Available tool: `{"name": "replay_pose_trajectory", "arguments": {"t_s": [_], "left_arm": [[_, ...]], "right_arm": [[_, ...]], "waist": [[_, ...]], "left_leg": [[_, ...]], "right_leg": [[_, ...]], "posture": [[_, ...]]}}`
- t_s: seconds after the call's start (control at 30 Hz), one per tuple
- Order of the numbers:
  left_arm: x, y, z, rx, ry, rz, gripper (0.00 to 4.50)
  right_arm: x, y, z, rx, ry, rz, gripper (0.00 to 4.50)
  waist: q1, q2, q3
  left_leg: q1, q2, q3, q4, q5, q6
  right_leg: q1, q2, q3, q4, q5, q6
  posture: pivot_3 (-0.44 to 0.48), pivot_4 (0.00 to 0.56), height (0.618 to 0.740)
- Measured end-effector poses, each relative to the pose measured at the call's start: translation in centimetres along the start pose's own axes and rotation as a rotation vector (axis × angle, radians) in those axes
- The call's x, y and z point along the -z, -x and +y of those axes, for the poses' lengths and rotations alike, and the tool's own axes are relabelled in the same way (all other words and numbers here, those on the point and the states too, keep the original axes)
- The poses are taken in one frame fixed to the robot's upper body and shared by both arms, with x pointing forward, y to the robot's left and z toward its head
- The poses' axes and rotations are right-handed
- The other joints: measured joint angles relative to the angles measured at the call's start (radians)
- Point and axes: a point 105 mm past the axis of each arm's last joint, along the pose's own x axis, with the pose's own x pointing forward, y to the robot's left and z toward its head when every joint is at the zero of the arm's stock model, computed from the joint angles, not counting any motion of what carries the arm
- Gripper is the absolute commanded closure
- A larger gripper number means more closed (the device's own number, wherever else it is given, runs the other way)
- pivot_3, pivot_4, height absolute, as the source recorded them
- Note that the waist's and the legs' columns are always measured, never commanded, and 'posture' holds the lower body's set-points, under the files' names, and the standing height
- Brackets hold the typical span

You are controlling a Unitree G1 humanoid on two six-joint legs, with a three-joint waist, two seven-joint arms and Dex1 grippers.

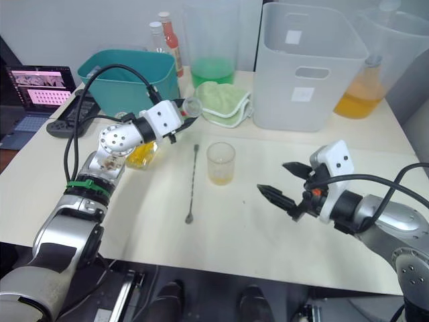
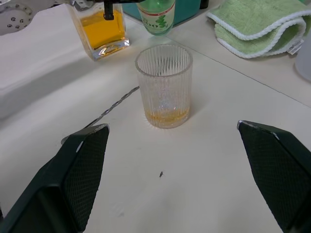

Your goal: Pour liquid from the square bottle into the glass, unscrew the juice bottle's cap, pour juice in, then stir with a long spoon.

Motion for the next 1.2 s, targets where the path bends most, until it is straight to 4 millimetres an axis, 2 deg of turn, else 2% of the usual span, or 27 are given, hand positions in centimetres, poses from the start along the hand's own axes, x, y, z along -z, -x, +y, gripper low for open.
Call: {"name": "replay_pose_trajectory", "arguments": {"t_s": [0.53,0.83,1.03,1.2], "left_arm": [[-1.2,-1.2,-3.8,0.096,-0.23,-0.101,3.15],[-1.9,-1.9,-4.2,0.1,-0.318,-0.121,3.15],[-1.3,-1.9,-4.9,0.106,-0.405,-0.102,3.15],[-0.9,-1.8,-4.6,0.085,-0.473,-0.09,3.15]], "right_arm": [[0.1,-0.2,0.5,0.034,-0.042,-0.02,0.01],[0.0,-0.1,0.7,0.031,-0.051,-0.025,0.01],[-0.7,-0.4,0.7,0.046,-0.031,-0.054,0.01],[-0.7,-0.4,0.8,0.044,-0.036,-0.058,0.01]], "waist": [[0.001,0.0,0.0],[0.0,0.0,0.0],[0.0,0.0,0.0],[0.003,0.0,0.0]], "left_leg": [[0.0,0.0,0.0,0.0,0.001,-0.001],[0.0,0.0,0.0,0.0,0.001,-0.001],[0.0,0.0,0.0,0.0,0.001,-0.001],[0.0,0.0,0.0,0.0,0.001,-0.002]], "right_leg": [[0.0,0.0,0.0,0.001,0.0,0.0],[0.0,0.0,0.0,0.001,0.0,0.0],[0.0,0.0,0.0,0.001,0.0,0.0],[0.0,0.0,0.0,0.001,0.0,0.0]], "posture": [[0.0,0.15,0.734],[0.0,0.15,0.734],[0.0,0.15,0.734],[0.0,0.15,0.734]]}}
